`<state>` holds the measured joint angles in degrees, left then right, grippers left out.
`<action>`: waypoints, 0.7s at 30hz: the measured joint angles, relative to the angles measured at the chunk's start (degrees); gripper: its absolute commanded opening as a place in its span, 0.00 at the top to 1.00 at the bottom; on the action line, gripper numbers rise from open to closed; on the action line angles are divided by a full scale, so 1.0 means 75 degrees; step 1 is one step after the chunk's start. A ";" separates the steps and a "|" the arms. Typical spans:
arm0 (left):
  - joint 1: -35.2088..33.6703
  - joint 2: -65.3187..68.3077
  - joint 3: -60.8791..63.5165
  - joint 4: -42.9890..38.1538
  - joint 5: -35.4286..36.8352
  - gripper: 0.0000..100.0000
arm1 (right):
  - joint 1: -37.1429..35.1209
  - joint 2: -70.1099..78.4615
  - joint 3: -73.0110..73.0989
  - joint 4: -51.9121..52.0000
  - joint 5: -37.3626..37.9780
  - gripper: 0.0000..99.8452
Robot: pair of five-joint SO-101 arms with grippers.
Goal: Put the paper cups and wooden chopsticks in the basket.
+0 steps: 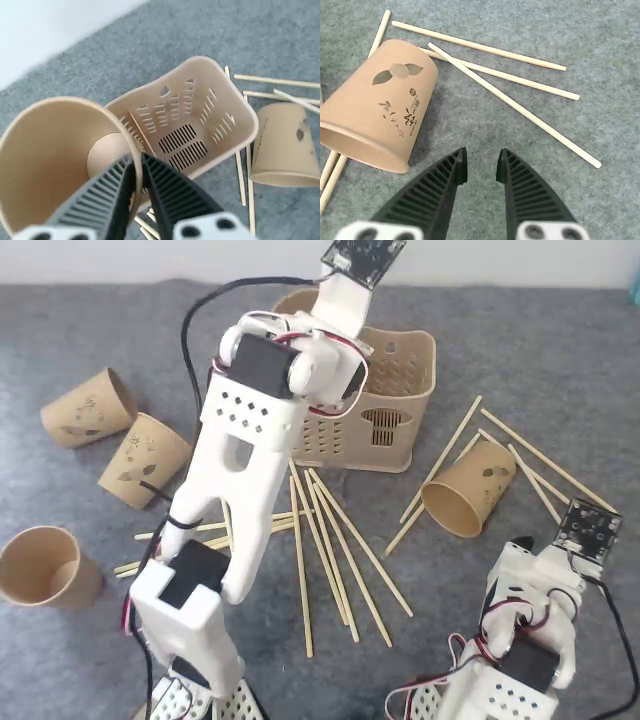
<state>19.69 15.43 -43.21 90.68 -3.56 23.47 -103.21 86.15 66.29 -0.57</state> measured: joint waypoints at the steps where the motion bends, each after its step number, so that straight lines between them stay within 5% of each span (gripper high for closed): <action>1: -0.0012 0.0012 0.0000 0.0000 0.0000 0.83 | 0.0000 0.0000 0.0000 0.0000 0.0000 0.89; 6: -0.0094 0.0012 0.0000 0.0000 0.0094 0.67 | 0.0000 0.0000 0.0000 0.0000 0.0000 0.89; 21: -0.1618 -0.3118 0.0234 0.1067 0.0129 0.68 | 0.0000 0.0000 0.0000 -0.0012 0.0000 0.89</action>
<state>7.56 -7.96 -41.45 98.68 -2.59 23.47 -103.21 86.15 66.20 -0.57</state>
